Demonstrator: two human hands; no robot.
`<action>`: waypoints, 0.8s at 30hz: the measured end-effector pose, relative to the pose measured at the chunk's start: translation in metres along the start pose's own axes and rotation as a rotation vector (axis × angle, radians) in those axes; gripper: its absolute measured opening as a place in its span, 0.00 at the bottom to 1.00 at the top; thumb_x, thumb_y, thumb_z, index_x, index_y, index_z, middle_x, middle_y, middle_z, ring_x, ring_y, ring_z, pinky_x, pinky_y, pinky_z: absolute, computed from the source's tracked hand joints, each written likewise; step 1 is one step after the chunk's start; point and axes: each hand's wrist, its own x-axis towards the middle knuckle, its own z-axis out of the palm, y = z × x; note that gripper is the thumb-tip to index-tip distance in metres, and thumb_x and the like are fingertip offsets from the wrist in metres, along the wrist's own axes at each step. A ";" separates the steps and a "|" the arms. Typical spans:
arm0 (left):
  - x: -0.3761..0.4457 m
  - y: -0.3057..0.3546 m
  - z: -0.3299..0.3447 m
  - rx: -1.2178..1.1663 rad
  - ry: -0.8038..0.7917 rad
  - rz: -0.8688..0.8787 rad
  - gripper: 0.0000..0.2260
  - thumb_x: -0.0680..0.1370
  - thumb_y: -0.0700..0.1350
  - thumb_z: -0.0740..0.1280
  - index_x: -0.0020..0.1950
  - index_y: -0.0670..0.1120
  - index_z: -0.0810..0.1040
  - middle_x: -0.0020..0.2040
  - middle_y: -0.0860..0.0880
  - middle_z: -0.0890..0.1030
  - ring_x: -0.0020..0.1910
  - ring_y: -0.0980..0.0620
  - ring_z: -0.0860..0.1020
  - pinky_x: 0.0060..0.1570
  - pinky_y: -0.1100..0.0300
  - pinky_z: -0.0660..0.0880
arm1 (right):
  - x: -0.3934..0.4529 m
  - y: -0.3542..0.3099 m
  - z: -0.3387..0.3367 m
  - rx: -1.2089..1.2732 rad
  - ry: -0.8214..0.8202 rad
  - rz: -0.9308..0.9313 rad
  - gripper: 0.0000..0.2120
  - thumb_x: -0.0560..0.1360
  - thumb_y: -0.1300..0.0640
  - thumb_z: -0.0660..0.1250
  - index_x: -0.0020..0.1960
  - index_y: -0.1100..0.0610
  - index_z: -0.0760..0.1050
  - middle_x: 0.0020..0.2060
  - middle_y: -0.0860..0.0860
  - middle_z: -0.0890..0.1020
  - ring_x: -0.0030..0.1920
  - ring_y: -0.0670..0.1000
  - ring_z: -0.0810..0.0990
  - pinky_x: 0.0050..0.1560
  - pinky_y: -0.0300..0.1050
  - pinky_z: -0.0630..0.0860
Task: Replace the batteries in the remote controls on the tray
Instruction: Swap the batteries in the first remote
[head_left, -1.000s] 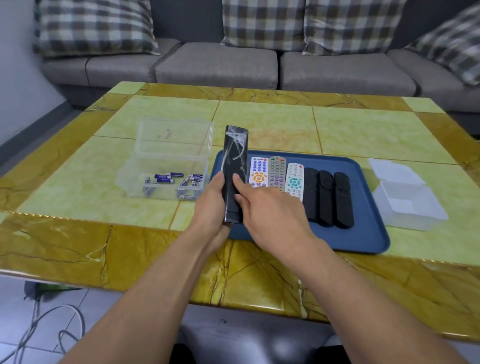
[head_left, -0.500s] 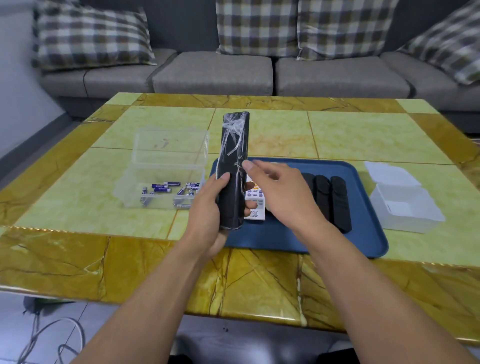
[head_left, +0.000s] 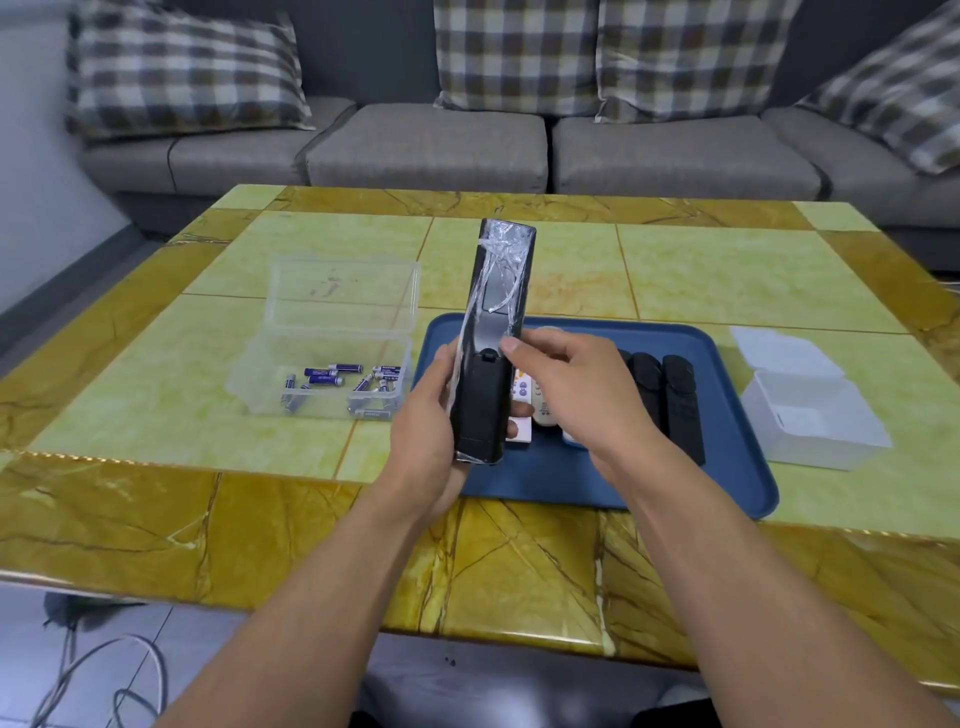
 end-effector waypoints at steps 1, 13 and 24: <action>0.000 0.000 0.000 -0.004 0.004 0.002 0.22 0.87 0.53 0.51 0.67 0.43 0.79 0.49 0.40 0.84 0.40 0.41 0.81 0.37 0.52 0.77 | -0.002 -0.001 0.001 0.029 -0.013 0.003 0.06 0.78 0.52 0.70 0.51 0.51 0.84 0.47 0.45 0.85 0.32 0.33 0.80 0.28 0.25 0.70; 0.004 -0.009 -0.009 0.167 -0.019 0.031 0.15 0.86 0.49 0.54 0.66 0.52 0.79 0.58 0.43 0.84 0.48 0.45 0.82 0.50 0.44 0.76 | 0.008 0.013 0.012 -0.121 -0.029 0.050 0.08 0.77 0.49 0.71 0.53 0.51 0.84 0.44 0.40 0.84 0.38 0.32 0.81 0.33 0.25 0.71; 0.024 -0.018 -0.025 1.035 0.214 0.255 0.33 0.77 0.30 0.61 0.81 0.48 0.62 0.76 0.50 0.66 0.71 0.55 0.68 0.65 0.68 0.64 | 0.020 0.038 0.012 -0.913 0.003 -0.024 0.20 0.78 0.44 0.66 0.68 0.46 0.76 0.64 0.51 0.79 0.66 0.56 0.71 0.64 0.51 0.71</action>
